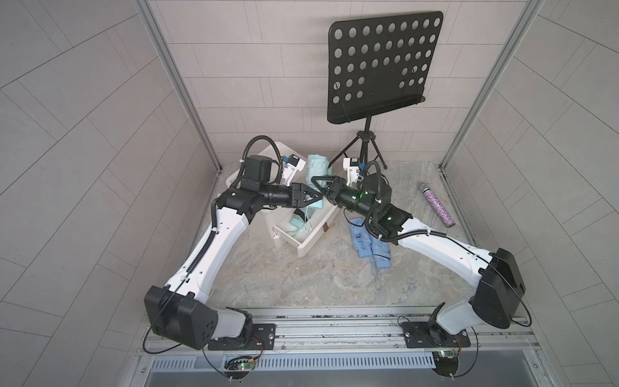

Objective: Place the umbrella in the drawer by color
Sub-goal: Pick up the umbrella from the center of the board.

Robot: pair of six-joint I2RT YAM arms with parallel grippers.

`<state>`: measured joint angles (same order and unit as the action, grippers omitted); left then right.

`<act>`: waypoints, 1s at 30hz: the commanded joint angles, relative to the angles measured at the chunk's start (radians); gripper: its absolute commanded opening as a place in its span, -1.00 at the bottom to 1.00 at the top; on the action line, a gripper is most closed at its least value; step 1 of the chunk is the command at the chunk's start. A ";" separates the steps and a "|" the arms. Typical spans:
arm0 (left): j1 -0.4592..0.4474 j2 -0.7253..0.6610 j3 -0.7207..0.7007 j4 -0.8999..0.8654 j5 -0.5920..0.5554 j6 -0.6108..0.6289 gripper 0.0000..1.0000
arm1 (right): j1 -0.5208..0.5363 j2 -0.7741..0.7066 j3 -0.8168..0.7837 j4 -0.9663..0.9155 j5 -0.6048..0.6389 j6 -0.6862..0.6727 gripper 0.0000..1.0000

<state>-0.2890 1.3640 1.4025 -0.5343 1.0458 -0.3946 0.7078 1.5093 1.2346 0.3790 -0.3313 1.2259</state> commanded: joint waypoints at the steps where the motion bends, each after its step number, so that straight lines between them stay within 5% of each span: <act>1: -0.007 -0.038 0.006 0.043 0.064 0.033 -0.75 | -0.003 -0.031 -0.014 0.046 -0.027 0.013 0.07; 6: 0.006 -0.046 0.011 0.034 0.078 0.033 -0.83 | -0.030 -0.069 -0.034 0.013 -0.024 -0.013 0.36; 22: 0.022 -0.025 0.041 0.028 0.184 0.008 -0.87 | -0.096 0.043 0.129 -0.006 -0.248 -0.038 0.41; 26: 0.022 -0.029 0.041 0.024 0.187 0.009 -0.87 | -0.096 0.079 0.161 0.001 -0.278 -0.022 0.33; 30: 0.023 -0.032 0.041 0.022 0.184 0.008 -0.86 | -0.096 0.083 0.152 0.017 -0.275 -0.013 0.00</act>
<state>-0.2707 1.3575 1.4021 -0.5468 1.1873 -0.3965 0.6086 1.5955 1.3758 0.3641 -0.5816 1.1969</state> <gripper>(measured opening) 0.350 0.516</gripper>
